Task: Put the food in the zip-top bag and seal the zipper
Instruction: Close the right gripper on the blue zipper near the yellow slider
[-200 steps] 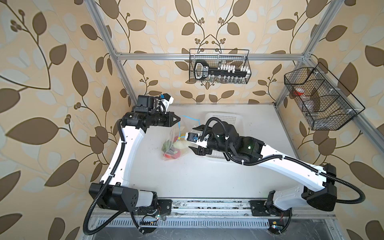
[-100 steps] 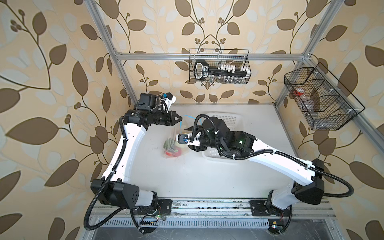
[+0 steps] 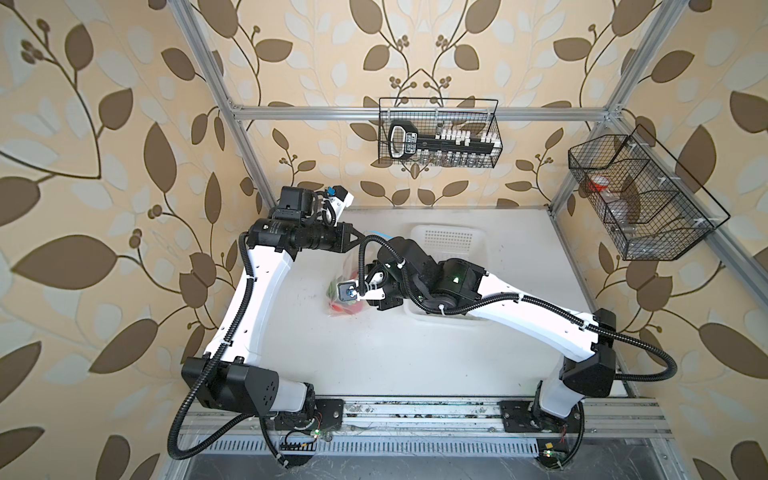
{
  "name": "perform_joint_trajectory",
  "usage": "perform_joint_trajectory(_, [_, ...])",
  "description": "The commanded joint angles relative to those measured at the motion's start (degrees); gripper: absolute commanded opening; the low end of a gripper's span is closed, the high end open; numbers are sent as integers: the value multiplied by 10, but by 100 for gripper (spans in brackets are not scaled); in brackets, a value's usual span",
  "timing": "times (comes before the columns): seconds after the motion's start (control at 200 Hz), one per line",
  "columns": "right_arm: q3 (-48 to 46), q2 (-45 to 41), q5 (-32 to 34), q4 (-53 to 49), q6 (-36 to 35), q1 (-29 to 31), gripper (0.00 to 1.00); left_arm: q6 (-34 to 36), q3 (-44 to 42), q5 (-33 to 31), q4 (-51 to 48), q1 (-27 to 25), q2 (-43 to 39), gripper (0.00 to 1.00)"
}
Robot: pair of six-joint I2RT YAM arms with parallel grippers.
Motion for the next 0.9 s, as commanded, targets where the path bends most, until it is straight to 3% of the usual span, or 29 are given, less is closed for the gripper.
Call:
perform_joint_trajectory(0.0, [25, 15, 8, -18, -29, 3, 40, 14, 12, 3, 4, -8, -11, 0])
perform_joint_trajectory(0.275, [37, 24, 14, -14, -38, 4, 40, 18, 4, -3, 3, -9, -17, 0])
perform_joint_trajectory(0.645, [45, 35, 17, -18, -42, 5, 28, 17, -6, 1, 8, -11, -21, 0])
perform_joint_trajectory(0.895, [50, 43, 23, -12, -48, 6, 30, 18, -6, 0, 6, -12, -23, 0])
